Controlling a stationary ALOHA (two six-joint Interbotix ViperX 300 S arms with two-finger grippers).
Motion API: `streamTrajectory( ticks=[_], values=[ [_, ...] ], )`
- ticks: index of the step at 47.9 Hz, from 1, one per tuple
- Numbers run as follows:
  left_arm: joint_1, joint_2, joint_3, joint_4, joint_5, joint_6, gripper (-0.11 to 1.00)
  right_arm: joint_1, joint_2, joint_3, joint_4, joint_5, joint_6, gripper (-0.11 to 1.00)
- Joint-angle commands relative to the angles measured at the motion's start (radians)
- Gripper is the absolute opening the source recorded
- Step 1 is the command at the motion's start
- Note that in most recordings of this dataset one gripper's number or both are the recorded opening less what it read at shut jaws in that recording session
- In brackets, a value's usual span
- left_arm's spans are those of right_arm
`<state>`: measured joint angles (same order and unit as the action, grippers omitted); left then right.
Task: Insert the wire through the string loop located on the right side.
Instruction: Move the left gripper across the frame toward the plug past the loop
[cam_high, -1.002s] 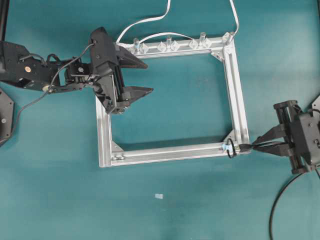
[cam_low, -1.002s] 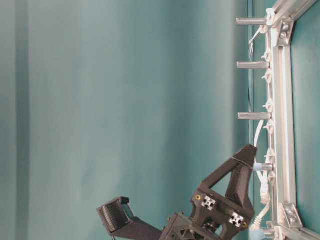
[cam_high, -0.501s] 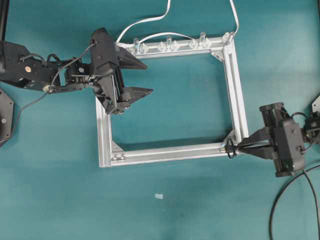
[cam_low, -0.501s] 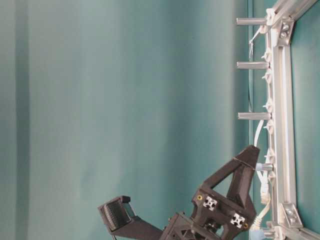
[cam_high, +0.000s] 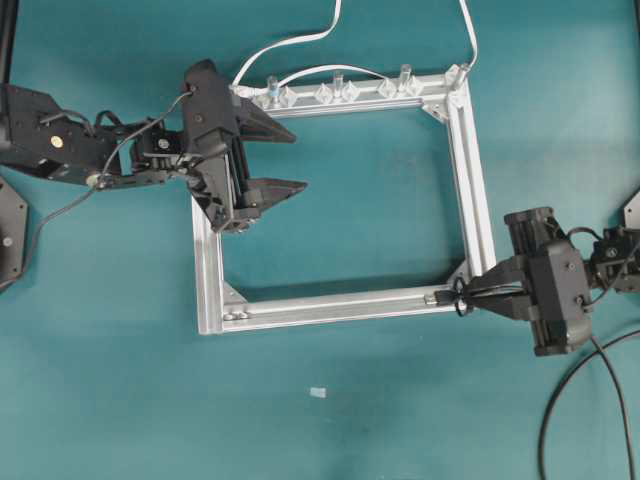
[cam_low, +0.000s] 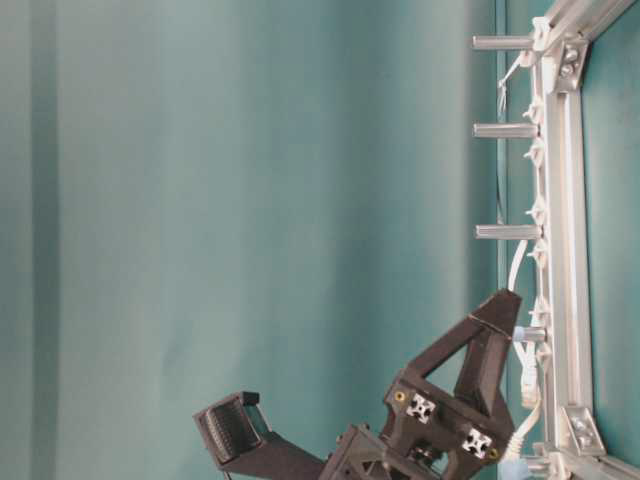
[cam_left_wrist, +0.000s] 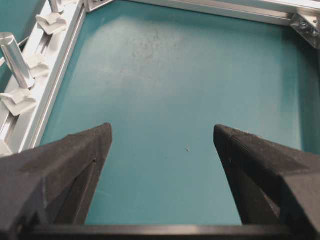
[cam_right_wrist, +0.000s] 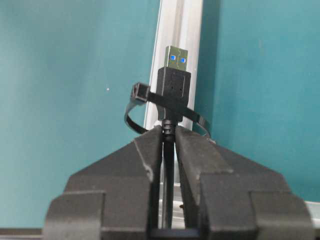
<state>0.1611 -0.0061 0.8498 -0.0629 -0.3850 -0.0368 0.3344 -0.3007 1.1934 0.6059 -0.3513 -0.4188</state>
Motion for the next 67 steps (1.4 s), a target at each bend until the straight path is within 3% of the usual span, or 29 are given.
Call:
streamTrajectory(
  ticks=[1,19,35,40,48,54,67],
  values=[
    [-0.005,-0.026,-0.021,0.003,-0.005,-0.005,0.88,-0.002,-0.005,-0.017,-0.003,-0.009,-0.002,0.11],
    [-0.026,-0.021,-0.04,0.003,0.002,-0.005,0.88,-0.003,-0.005,-0.017,-0.003,-0.009,-0.002,0.11],
    [-0.146,-0.018,-0.072,0.0,0.123,-0.017,0.88,-0.003,-0.006,-0.017,-0.003,-0.009,-0.002,0.11],
    [-0.186,-0.018,-0.083,-0.003,0.156,-0.074,0.88,-0.003,-0.005,-0.017,-0.003,-0.009,-0.002,0.11],
    [-0.244,-0.015,-0.097,-0.003,0.187,-0.253,0.88,-0.002,-0.005,-0.017,-0.003,-0.009,-0.002,0.11],
    [-0.281,-0.008,-0.104,-0.003,0.192,-0.341,0.88,-0.002,-0.005,-0.017,-0.003,-0.009,-0.002,0.11],
    [-0.302,0.032,-0.127,0.0,0.192,-0.359,0.88,-0.002,-0.006,-0.018,-0.003,-0.011,0.0,0.11]
  ],
)
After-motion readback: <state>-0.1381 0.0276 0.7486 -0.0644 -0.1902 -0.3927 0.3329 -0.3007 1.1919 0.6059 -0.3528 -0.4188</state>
